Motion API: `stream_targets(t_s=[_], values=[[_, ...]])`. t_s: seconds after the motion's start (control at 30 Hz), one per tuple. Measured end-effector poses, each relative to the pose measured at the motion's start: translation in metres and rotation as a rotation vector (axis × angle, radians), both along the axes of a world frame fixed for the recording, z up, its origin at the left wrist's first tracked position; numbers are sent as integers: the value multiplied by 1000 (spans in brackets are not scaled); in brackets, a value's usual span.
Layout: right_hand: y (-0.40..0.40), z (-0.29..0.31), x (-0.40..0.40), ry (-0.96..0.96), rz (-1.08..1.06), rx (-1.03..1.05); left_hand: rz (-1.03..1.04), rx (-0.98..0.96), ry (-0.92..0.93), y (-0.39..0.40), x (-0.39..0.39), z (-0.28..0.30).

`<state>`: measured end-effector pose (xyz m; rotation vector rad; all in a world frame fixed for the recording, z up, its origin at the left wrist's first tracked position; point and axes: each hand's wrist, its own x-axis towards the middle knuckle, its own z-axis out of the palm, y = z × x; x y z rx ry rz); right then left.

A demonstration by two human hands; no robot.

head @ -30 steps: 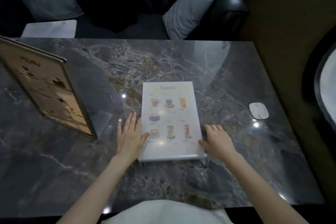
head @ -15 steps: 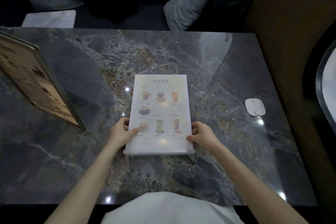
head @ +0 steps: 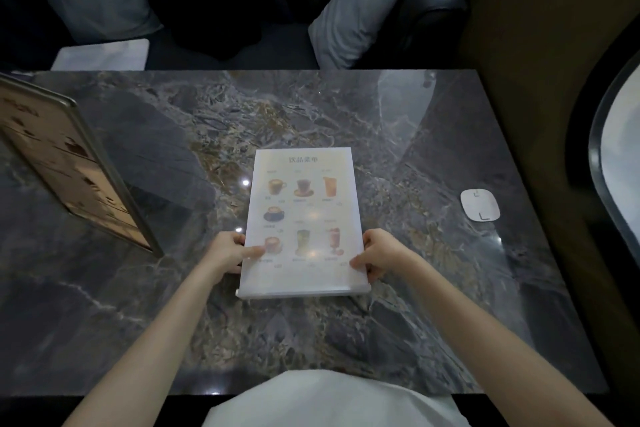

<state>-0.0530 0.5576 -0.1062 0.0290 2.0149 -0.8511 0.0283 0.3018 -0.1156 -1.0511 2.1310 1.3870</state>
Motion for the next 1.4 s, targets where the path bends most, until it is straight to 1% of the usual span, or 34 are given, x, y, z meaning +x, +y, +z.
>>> stream_targets(t_s=[0.1, 0.23, 0.37, 0.47, 0.63, 0.7, 0.83, 1.07, 1.2, 1.4], values=[[6, 5, -2, 62, -48, 14, -16, -21, 27, 5, -6, 6], [25, 17, -7, 119, -140, -39, -16, -25, 102, 14, -18, 15], [51, 34, -15, 219, -165, -86, -54, -59, 241, 34, -36, 28], [74, 45, -19, 266, -212, -133, -110, -91, 320, 58, -54, 46], [118, 67, -19, 282, -249, -241, -247, -126, 453, 99, -88, 64], [137, 72, -18, 338, -283, -279, -285, -123, 489, 117, -102, 68], [174, 77, -12, 464, -410, -275, -353, -146, 545, 156, -125, 74], [224, 79, 11, 660, -515, -270, -454, -68, 631, 224, -150, 83], [245, 71, 23, 760, -608, -245, -512, -75, 677, 259, -164, 84], [260, 51, 38, 900, -751, -163, -613, -50, 678, 314, -180, 81]])
